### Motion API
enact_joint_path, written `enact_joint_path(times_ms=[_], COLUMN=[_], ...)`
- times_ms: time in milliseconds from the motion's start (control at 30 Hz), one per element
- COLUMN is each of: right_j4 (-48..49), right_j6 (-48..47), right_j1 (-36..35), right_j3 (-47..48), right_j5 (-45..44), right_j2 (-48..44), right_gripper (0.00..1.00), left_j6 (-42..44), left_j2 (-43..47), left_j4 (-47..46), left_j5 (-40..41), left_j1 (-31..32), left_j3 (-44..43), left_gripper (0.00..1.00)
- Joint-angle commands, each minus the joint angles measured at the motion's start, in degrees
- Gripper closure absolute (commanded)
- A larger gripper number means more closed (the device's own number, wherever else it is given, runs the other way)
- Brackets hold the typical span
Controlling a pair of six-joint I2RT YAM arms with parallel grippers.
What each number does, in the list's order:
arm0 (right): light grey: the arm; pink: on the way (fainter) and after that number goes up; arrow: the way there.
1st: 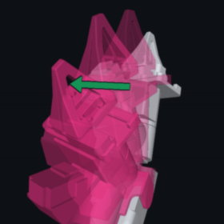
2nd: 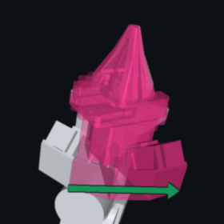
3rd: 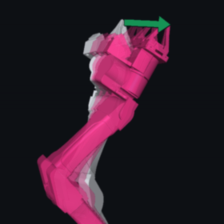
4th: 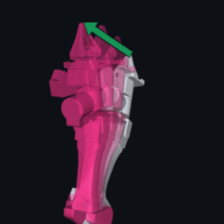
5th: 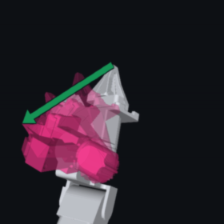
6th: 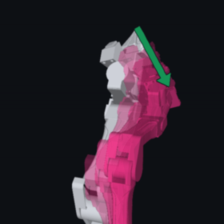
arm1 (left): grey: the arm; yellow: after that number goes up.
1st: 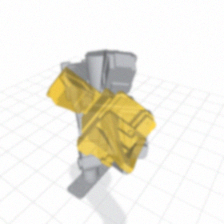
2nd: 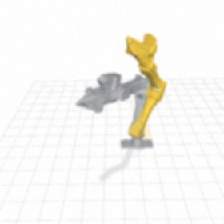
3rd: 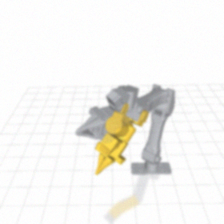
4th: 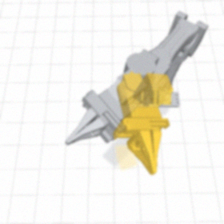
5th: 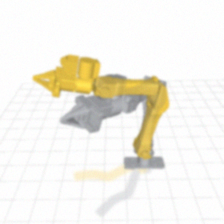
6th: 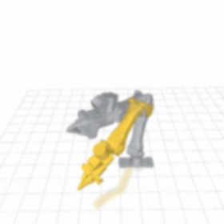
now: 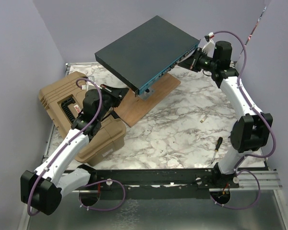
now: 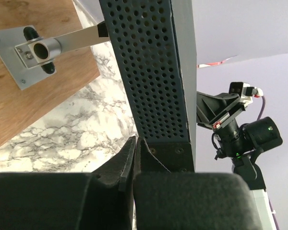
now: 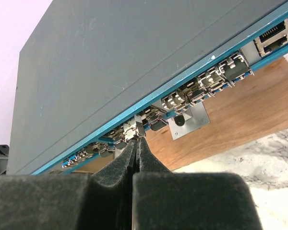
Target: Insert the plug into the switch port
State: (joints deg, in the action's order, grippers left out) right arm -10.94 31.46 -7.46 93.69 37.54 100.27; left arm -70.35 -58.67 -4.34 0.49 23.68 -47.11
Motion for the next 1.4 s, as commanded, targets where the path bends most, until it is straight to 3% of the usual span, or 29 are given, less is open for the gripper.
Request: enact_joint_path(times_ms=[0,167,333,567,900,1100,1367], right_j4=[19.00,12.61,8.37,1.60,-5.67,-12.70,-20.22], right_j6=[-1.77,-7.16,-10.78,-17.12,-17.32,-11.63,3.40], right_j1=[-5.45,-5.46,-5.36,-5.31,-5.28,-5.28,-5.28], right_j3=[-4.33,-6.00,-8.84,-13.61,-23.27,-28.68,-39.73], right_j5=[-4.23,-6.05,-11.19,-27.59,-47.71,-57.45,-62.06], right_j2=[-1.01,-4.46,-9.64,-18.69,-28.89,-32.16,-32.82], right_gripper=[0.94,0.85,0.68,0.45,0.26,0.15,0.19], left_j6=[1.85,3.24,5.78,15.36,32.46,39.81,45.91], left_j2=[1.60,2.88,4.12,7.97,12.76,15.79,20.06], left_j4=[2.14,2.19,3.22,7.04,8.51,7.93,4.55], left_j5=[1.52,3.10,4.20,9.14,16.53,19.62,21.47], left_j1=[-0.22,-0.17,-0.19,-0.21,-0.21,-0.17,-0.20], left_j3=[0.68,0.80,0.51,-1.17,-2.17,-0.30,5.88], left_gripper=[1.00,0.83,0.61,0.39,0.12,0.01,0.01])
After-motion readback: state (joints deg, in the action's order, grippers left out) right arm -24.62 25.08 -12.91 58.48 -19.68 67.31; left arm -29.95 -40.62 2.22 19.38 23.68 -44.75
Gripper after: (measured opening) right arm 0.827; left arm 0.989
